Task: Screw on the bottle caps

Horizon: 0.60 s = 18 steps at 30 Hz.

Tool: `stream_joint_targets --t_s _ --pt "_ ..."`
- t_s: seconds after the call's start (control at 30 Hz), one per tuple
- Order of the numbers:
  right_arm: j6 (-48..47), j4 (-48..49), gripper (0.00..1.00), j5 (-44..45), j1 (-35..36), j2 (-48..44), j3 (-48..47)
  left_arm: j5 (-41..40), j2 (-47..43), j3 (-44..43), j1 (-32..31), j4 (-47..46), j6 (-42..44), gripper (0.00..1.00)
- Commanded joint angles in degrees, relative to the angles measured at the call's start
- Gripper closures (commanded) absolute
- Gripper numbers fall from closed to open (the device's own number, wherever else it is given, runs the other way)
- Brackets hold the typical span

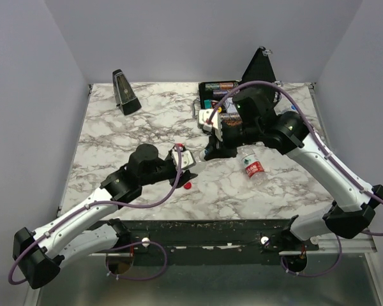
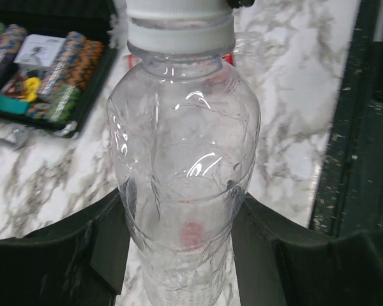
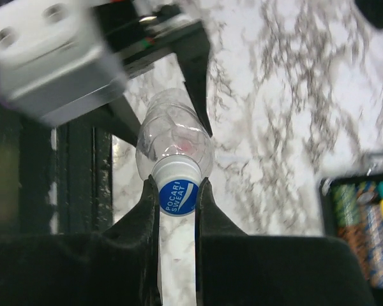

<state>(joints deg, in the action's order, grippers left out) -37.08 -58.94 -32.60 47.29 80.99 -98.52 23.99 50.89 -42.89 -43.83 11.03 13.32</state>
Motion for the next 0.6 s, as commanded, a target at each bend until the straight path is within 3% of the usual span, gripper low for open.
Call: stream_joint_targets --t_s 0.0,0.17,0.3,0.43,0.57 --pt "29.02 2.16 0.99 10.6 0.7 3.47 -2.46 -25.61 -2.11 1.23 -3.79 -15.85 -0.76 0.9" --pt "57.16 -0.91 0.99 25.82 0.61 6.19 -3.35 -43.46 -1.94 3.17 -9.94 -23.32 0.73 0.92" --pt "63.7 2.24 0.99 23.47 0.88 5.41 1.22 -54.39 -0.27 3.87 -14.96 -27.1 3.99 0.92" --pt "62.76 7.16 0.99 18.99 0.88 3.13 2.37 -50.73 0.09 3.61 -15.14 -22.38 1.36 0.92" --pt "49.17 7.26 0.77 12.22 0.88 2.24 -1.57 -37.3 -2.11 3.78 -11.73 -12.81 -3.56 0.92"
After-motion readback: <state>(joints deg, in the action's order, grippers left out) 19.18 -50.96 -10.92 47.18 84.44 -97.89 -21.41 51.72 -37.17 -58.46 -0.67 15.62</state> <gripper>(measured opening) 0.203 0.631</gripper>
